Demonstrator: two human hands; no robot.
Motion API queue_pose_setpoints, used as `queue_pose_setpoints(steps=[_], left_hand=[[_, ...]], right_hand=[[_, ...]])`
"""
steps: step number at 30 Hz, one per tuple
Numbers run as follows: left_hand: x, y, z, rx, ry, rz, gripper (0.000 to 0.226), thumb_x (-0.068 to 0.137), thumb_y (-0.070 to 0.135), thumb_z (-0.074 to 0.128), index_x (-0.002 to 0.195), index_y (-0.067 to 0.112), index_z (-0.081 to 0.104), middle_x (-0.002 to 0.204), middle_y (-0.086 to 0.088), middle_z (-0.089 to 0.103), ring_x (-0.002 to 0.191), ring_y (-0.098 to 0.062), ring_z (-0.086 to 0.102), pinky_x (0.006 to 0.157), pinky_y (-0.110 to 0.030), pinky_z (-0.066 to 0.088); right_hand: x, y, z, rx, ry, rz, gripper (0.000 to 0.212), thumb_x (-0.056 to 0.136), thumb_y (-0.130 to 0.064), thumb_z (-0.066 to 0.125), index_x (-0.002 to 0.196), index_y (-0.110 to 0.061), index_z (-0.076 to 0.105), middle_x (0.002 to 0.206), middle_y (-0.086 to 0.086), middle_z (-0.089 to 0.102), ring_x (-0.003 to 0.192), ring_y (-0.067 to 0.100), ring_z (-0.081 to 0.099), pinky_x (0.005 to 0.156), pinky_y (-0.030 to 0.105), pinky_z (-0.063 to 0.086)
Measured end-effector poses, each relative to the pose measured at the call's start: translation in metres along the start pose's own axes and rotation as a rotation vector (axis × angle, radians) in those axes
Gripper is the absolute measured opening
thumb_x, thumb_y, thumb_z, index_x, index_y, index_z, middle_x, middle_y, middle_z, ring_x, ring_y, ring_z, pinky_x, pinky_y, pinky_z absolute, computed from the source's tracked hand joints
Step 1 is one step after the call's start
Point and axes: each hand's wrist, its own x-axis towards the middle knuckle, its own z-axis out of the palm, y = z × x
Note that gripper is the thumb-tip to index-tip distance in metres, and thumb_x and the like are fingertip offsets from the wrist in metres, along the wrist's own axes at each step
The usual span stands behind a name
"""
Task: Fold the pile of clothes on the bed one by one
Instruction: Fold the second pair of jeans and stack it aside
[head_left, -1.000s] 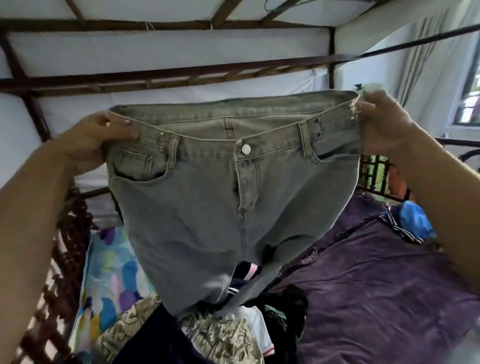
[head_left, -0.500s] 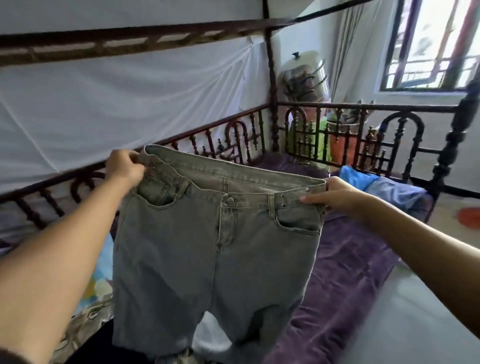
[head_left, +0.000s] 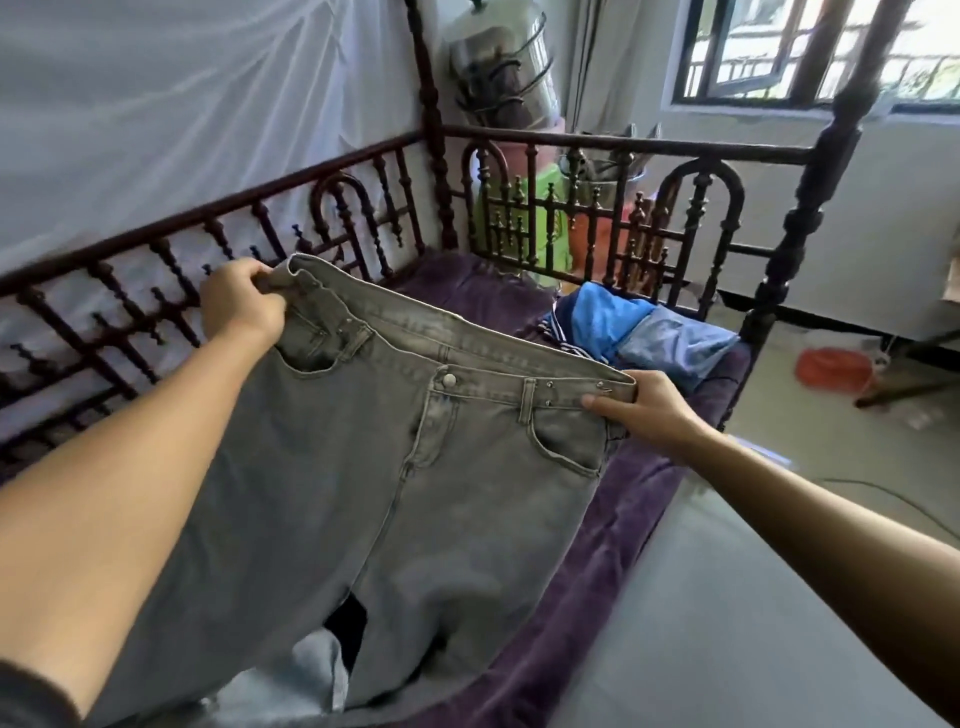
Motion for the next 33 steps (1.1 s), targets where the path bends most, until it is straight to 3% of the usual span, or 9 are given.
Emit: queue_pose_setpoints(steps=[7, 12, 16, 18, 24, 26, 29, 33], left_hand=[[0.055, 0.049, 0.161, -0.087, -0.103, 0.035, 0.016, 0.079, 0.011, 0.068, 0.095, 0.007, 0.071, 0.096, -0.018, 0.07, 0.091, -0.033, 0.063, 0.07, -0.029, 0.041], [0.087, 0.097, 0.27, -0.132, -0.245, 0.022, 0.016, 0.078, 0.013, 0.069, 0.094, 0.011, 0.071, 0.093, -0.018, 0.07, 0.09, -0.035, 0.063, 0.075, -0.035, 0.047], [0.096, 0.131, 0.337, -0.148, -0.332, 0.059, 0.017, 0.077, 0.008, 0.064, 0.092, 0.011, 0.072, 0.093, -0.018, 0.07, 0.091, -0.036, 0.062, 0.076, -0.037, 0.047], [0.099, 0.145, 0.368, -0.152, -0.389, 0.067, 0.017, 0.076, 0.007, 0.064, 0.09, 0.011, 0.072, 0.091, -0.017, 0.07, 0.09, -0.036, 0.062, 0.075, -0.035, 0.046], [0.102, 0.184, 0.469, -0.154, -0.525, 0.035, 0.011, 0.074, 0.009, 0.066, 0.083, 0.014, 0.071, 0.086, -0.013, 0.07, 0.085, -0.031, 0.063, 0.071, -0.033, 0.046], [0.101, 0.188, 0.508, -0.124, -0.56, -0.007, 0.01, 0.075, 0.01, 0.067, 0.083, 0.014, 0.07, 0.086, -0.013, 0.07, 0.085, -0.032, 0.063, 0.071, -0.033, 0.047], [0.1, 0.183, 0.57, -0.044, -0.609, -0.088, 0.01, 0.077, 0.01, 0.066, 0.085, 0.013, 0.07, 0.09, -0.015, 0.07, 0.089, -0.034, 0.062, 0.073, -0.036, 0.047], [0.096, 0.164, 0.641, 0.02, -0.638, -0.181, 0.02, 0.084, 0.017, 0.065, 0.103, 0.011, 0.067, 0.1, -0.012, 0.069, 0.097, -0.03, 0.061, 0.081, -0.031, 0.044]], right_hand=[[0.086, 0.083, -0.033, -0.1, 0.085, 0.091, 0.018, 0.075, -0.038, 0.081, 0.079, -0.024, 0.07, 0.074, -0.009, 0.071, 0.065, -0.001, 0.06, 0.069, 0.03, 0.053], [0.161, 0.128, -0.081, -0.125, 0.149, 0.23, 0.025, 0.076, -0.03, 0.081, 0.087, -0.009, 0.071, 0.087, 0.011, 0.074, 0.086, 0.03, 0.069, 0.082, 0.05, 0.055], [0.21, 0.173, -0.11, -0.193, 0.226, 0.281, 0.012, 0.078, -0.025, 0.08, 0.078, -0.017, 0.071, 0.078, 0.0, 0.073, 0.074, 0.022, 0.066, 0.08, 0.051, 0.055], [0.229, 0.195, -0.121, -0.24, 0.271, 0.325, 0.016, 0.078, -0.024, 0.079, 0.069, -0.023, 0.066, 0.069, -0.003, 0.069, 0.065, 0.018, 0.06, 0.074, 0.051, 0.055], [0.313, 0.267, -0.163, -0.341, 0.361, 0.452, 0.021, 0.078, -0.032, 0.078, 0.074, -0.016, 0.066, 0.074, 0.013, 0.068, 0.067, 0.024, 0.057, 0.069, 0.047, 0.053], [0.342, 0.297, -0.168, -0.35, 0.333, 0.499, 0.024, 0.078, -0.034, 0.079, 0.079, -0.012, 0.07, 0.081, 0.016, 0.071, 0.074, 0.029, 0.064, 0.07, 0.042, 0.052], [0.384, 0.346, -0.164, -0.347, 0.197, 0.602, 0.031, 0.076, -0.038, 0.079, 0.084, -0.009, 0.072, 0.086, 0.016, 0.073, 0.086, 0.035, 0.068, 0.077, 0.045, 0.054], [0.426, 0.405, -0.147, -0.383, 0.009, 0.679, 0.032, 0.076, -0.043, 0.078, 0.082, -0.013, 0.069, 0.084, 0.01, 0.072, 0.086, 0.031, 0.067, 0.077, 0.039, 0.053]])
